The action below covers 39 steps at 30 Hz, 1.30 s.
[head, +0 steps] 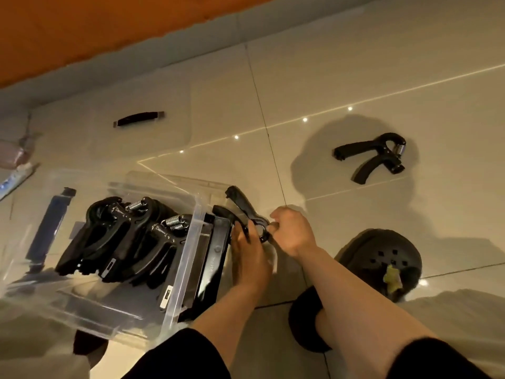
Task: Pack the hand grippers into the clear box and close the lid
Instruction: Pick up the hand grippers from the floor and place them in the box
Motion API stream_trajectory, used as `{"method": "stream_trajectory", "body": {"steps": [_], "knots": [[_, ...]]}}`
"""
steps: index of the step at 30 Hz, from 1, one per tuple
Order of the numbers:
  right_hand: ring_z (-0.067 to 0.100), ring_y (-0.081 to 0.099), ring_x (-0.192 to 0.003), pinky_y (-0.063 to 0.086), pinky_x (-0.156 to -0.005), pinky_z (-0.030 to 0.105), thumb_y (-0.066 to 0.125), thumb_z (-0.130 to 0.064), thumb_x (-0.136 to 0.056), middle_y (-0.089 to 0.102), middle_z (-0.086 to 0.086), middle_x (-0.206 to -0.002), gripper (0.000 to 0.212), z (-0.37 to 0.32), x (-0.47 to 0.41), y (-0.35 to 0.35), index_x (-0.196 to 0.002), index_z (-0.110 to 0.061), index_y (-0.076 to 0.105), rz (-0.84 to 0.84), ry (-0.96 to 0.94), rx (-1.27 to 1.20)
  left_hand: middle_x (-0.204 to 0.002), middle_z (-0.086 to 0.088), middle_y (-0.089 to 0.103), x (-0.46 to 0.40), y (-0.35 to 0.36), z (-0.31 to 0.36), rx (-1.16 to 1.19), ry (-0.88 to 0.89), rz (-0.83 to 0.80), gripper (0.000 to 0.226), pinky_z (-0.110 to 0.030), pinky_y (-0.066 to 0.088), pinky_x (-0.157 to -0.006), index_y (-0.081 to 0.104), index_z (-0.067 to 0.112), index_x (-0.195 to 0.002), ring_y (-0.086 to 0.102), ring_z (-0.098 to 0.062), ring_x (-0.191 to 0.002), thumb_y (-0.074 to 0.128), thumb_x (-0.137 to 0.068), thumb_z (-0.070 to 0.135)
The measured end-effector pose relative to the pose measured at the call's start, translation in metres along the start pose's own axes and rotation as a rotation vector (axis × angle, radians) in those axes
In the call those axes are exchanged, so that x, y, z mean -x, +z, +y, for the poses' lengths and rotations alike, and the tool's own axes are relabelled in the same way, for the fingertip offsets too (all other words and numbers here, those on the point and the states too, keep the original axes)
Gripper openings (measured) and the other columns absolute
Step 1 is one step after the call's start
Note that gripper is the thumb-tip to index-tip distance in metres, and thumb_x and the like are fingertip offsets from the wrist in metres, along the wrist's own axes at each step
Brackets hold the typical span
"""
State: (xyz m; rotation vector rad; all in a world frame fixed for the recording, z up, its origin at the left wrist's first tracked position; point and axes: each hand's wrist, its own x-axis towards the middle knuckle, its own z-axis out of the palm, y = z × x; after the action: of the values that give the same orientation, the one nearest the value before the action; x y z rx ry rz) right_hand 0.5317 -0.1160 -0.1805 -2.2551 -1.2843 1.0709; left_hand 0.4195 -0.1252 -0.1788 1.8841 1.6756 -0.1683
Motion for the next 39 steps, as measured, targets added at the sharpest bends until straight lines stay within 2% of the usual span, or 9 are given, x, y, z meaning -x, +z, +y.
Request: {"method": "stream_trajectory", "body": {"steps": [3, 6, 11, 15, 19, 29, 33, 35, 39], "knots": [[0.025, 0.062, -0.097, 0.051, -0.086, 0.034, 0.06, -0.021, -0.089, 0.065, 0.009, -0.108, 0.02, -0.011, -0.01, 0.0, -0.104, -0.009, 0.065, -0.021, -0.022, 0.117, -0.159, -0.009, 0.003, 0.0, -0.002, -0.002, 0.043, 0.047, 0.084, 0.068, -0.026, 0.019, -0.115, 0.006, 0.019, -0.15, 0.009, -0.022, -0.146, 0.047, -0.096, 0.016], [0.025, 0.059, -0.096, 0.048, -0.078, 0.031, 0.059, -0.018, -0.089, 0.062, 0.009, -0.105, 0.015, -0.02, -0.016, 0.005, -0.1, -0.009, 0.065, -0.027, -0.053, 0.245, -0.149, 0.001, 0.033, -0.005, -0.008, -0.001, 0.058, 0.031, 0.114, 0.047, -0.003, 0.028, -0.083, 0.027, 0.026, -0.144, 0.034, -0.003, -0.126, 0.037, -0.1, 0.011], [0.026, 0.063, -0.087, 0.047, -0.071, 0.03, 0.061, -0.016, -0.086, 0.066, 0.008, -0.095, 0.011, -0.02, -0.014, 0.007, -0.093, -0.01, 0.065, 0.014, -0.055, 0.272, -0.153, -0.004, 0.027, 0.001, -0.019, 0.001, 0.189, 0.074, 0.018, 0.069, -0.006, 0.023, -0.095, 0.011, 0.02, -0.151, 0.03, -0.016, -0.138, 0.045, -0.094, 0.001], [0.027, 0.061, -0.073, 0.045, -0.061, 0.028, 0.065, -0.008, -0.076, 0.067, 0.007, -0.076, 0.001, -0.005, -0.014, -0.014, -0.076, -0.008, 0.064, 0.1, -0.011, -0.052, -0.16, -0.004, 0.0, 0.0, -0.022, 0.01, 0.196, 0.08, -0.02, 0.081, -0.025, 0.023, -0.116, 0.008, 0.017, -0.151, 0.011, -0.022, -0.147, 0.051, -0.086, -0.004], [0.022, 0.067, -0.072, 0.056, -0.068, 0.031, 0.073, 0.002, -0.07, 0.068, 0.006, -0.074, 0.015, -0.003, -0.008, -0.065, -0.073, -0.012, 0.068, 0.183, 0.045, -0.395, -0.16, 0.004, -0.008, 0.006, -0.035, 0.04, 0.134, 0.255, 0.092, 0.081, -0.029, 0.041, -0.107, 0.008, 0.021, -0.152, 0.01, -0.017, -0.147, 0.043, -0.086, -0.01], [0.017, 0.068, -0.072, 0.055, -0.066, 0.021, 0.073, 0.01, -0.069, 0.069, 0.013, -0.079, 0.017, -0.062, 0.054, -0.153, -0.082, -0.001, 0.069, 0.196, -0.279, -0.667, -0.142, -0.002, 0.046, 0.002, -0.154, 0.052, -0.093, 0.523, 0.259, 0.044, -0.043, -0.002, -0.118, 0.045, 0.024, -0.137, 0.026, -0.02, -0.142, 0.052, -0.093, 0.018], [0.022, 0.068, -0.079, 0.054, -0.071, 0.028, 0.073, 0.006, -0.072, 0.07, 0.015, -0.086, 0.019, -0.096, 0.075, -0.161, -0.088, -0.002, 0.068, 0.151, -0.36, -0.705, -0.113, 0.002, 0.063, 0.027, -0.195, 0.039, -0.105, 0.577, 0.318, 0.033, -0.04, 0.025, -0.114, 0.054, 0.028, -0.123, 0.057, -0.017, -0.109, 0.056, -0.091, 0.024], [0.02, 0.069, -0.084, 0.054, -0.076, 0.031, 0.074, 0.003, -0.073, 0.071, 0.01, -0.089, 0.022, -0.118, 0.083, -0.155, -0.09, -0.008, 0.069, 0.178, -0.363, -0.693, -0.106, 0.001, 0.063, 0.041, -0.209, 0.027, -0.057, 0.577, 0.346, 0.029, -0.035, 0.046, -0.093, 0.056, 0.026, -0.12, 0.06, -0.02, -0.099, 0.056, -0.091, 0.026], [0.01, 0.061, -0.101, 0.049, -0.085, 0.022, 0.079, -0.013, -0.073, 0.064, -0.003, -0.107, 0.052, -0.157, 0.098, -0.134, -0.12, -0.018, 0.057, 0.215, -0.345, -0.667, -0.097, -0.002, 0.065, 0.059, -0.227, -0.011, 0.118, 0.488, 0.42, 0.023, -0.035, 0.051, -0.08, 0.057, 0.023, -0.113, 0.061, -0.021, -0.089, 0.055, -0.091, 0.025]]}}
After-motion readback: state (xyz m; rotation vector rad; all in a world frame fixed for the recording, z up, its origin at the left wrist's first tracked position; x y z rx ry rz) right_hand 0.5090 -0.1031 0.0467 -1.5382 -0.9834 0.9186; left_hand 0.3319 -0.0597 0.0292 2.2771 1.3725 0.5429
